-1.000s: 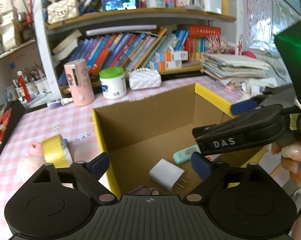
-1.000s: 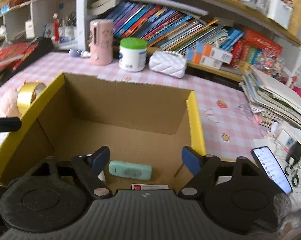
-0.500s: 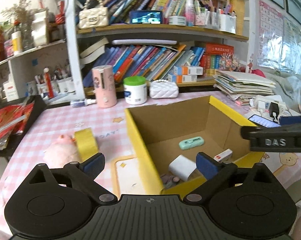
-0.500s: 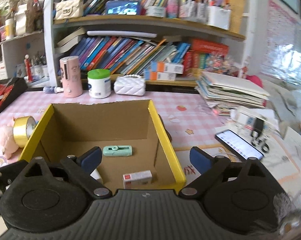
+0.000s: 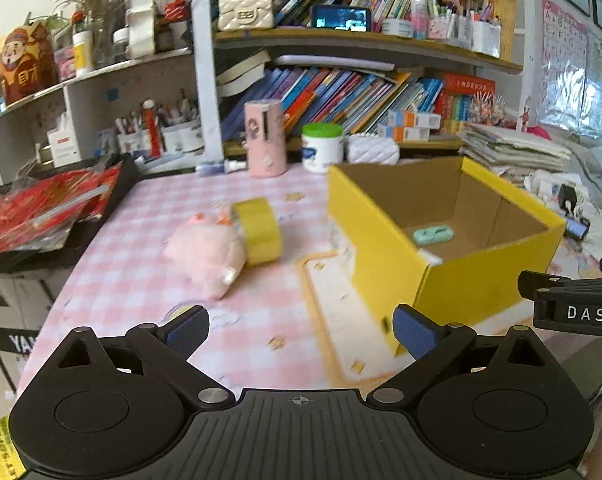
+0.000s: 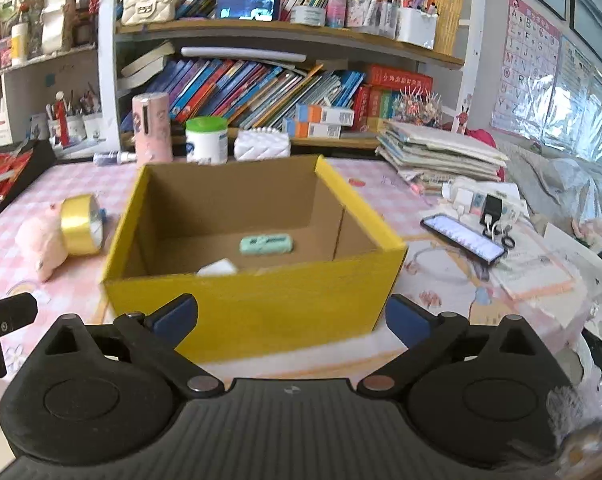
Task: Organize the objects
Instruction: 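Open both tools and withdraw them from the yellow box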
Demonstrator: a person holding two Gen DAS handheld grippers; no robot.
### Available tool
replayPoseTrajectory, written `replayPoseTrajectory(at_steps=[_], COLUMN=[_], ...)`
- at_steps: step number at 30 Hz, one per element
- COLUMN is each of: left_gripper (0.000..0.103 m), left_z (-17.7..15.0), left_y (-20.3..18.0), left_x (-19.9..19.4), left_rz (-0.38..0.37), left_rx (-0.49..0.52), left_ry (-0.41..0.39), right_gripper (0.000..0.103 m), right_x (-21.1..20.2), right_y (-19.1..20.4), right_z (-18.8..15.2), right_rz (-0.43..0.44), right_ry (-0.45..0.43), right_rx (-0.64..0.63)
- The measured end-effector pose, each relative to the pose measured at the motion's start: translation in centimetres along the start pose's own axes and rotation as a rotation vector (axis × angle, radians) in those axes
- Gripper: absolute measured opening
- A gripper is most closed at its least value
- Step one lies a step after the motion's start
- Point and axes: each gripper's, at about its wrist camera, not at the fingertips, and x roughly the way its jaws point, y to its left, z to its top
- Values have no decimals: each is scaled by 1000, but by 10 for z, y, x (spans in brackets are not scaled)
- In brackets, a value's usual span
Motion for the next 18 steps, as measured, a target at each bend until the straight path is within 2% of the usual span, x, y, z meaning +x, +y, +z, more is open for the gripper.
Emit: replayPoseTrajectory(at_steps=[7,18], left_gripper=[100,100], left_z=[-25,-50], left_y=[33,76], left_x=[-16,-40], left_rz=[16,41], left_rx=[-9,-24], left_ry=[49,69], right_gripper=[103,103], right_x=[-22,-46], right_y=[45,100], right_z=[-27,-48], right_rz=[23,70], right_ry=[36,59], right_rx=[-33,-76])
